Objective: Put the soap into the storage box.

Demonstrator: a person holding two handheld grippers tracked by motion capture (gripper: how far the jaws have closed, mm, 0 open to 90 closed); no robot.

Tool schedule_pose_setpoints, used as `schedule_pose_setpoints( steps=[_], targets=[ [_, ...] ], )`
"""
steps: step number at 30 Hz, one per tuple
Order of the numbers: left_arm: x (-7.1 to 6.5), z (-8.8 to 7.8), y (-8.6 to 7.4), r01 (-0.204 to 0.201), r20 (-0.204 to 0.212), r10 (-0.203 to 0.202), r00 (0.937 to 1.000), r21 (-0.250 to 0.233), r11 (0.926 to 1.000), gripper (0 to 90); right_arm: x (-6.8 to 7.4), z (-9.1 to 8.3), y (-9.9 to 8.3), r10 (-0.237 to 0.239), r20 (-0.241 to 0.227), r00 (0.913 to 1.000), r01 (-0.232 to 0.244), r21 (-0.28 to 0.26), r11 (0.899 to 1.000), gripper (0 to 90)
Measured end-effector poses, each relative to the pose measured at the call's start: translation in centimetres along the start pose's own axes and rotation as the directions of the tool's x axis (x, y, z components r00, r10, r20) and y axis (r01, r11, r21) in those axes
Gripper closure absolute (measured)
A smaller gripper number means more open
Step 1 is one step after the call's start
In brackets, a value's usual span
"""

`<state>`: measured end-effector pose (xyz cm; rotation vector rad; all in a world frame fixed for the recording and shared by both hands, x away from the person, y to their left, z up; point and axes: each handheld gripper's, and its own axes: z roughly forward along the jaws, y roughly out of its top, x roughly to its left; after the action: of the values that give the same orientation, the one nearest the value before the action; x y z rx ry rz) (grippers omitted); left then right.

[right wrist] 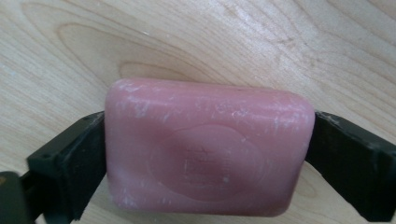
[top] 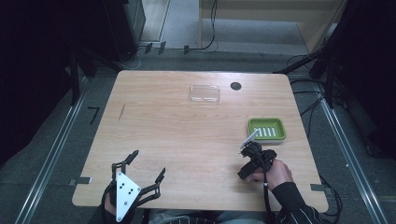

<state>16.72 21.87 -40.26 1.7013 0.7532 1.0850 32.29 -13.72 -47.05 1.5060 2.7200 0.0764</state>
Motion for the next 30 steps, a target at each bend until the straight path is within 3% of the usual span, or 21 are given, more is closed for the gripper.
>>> schedule_pose_setpoints(
  steps=[6, 30],
  targets=[
    [-0.01, 0.0, 0.01, -0.002, 0.001, 0.002, 1.0, 0.001, 1.0, 13.1, 0.14, 0.13, 0.03, -0.007, -0.016, 0.9998, 0.007, 0.007, 1.0, 11.1],
    [-0.02, -0.02, 0.0, -0.003, 0.0, 0.003, 1.0, -0.003, 1.0, 13.1, 0.11, 0.3, 0.09, -0.023, -0.009, 0.9997, 0.023, 0.014, 1.0, 12.7]
  ],
)
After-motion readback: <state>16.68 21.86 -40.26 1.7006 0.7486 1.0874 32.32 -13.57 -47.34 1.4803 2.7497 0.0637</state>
